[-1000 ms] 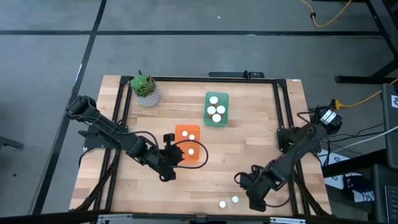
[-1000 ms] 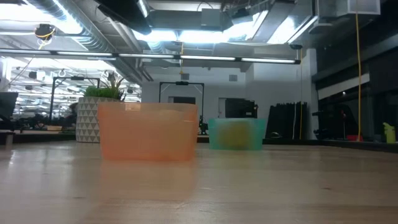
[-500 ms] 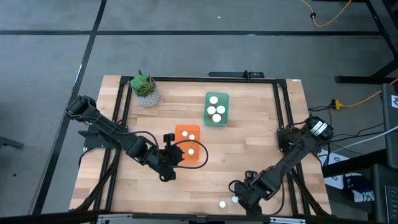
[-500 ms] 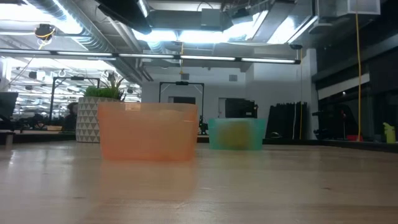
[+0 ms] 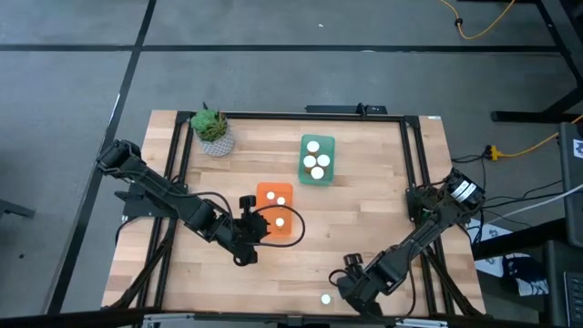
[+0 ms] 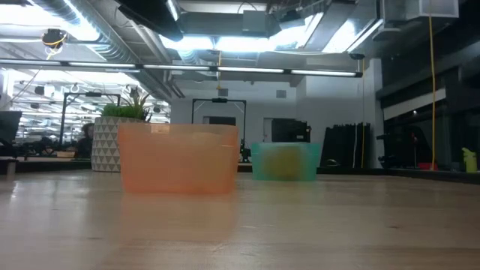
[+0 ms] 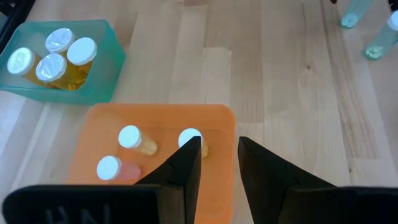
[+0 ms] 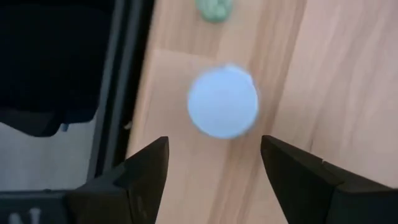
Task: Pick and place medicine bottles into bin by pill shape (circle, oval)
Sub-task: Put the small blue pill bottle into the orange bin
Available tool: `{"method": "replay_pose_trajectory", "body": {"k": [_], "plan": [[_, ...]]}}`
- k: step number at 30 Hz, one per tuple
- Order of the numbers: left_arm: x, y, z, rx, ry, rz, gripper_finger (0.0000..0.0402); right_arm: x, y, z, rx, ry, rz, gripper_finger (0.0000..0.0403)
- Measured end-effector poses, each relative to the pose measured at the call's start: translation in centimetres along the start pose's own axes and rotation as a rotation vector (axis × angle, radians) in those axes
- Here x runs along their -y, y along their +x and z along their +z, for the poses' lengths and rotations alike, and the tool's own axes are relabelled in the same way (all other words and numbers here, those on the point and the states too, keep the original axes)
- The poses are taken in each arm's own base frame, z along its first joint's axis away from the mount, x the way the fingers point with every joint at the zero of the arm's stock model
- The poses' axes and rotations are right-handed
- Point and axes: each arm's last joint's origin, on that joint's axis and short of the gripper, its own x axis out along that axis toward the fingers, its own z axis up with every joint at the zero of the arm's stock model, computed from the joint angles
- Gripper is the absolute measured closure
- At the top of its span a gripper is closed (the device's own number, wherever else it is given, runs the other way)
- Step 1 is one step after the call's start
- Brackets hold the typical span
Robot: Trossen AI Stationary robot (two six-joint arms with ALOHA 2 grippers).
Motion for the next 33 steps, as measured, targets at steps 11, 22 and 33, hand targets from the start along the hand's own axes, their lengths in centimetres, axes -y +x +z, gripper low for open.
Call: {"method": "replay_pose_trajectory", "body": {"k": [11,22,33], "plan": [[0.0,0.0,0.0,0.000,0.000,0.000,0.0302,-0.7,-1.2,1.3,0.067,-0.076,-0.030,0.0146],[0.0,0.0,0.0,0.000,0.000,0.000,0.0302,-0.8,-1.2,1.6,0.110,-0.129,-0.055,0.0146],[0.0,0.0,0.0,0.000,0.000,0.000,0.0302,-0.8,-1.2,1.6,0.111,-0.129,-0.054,0.0199]]}}
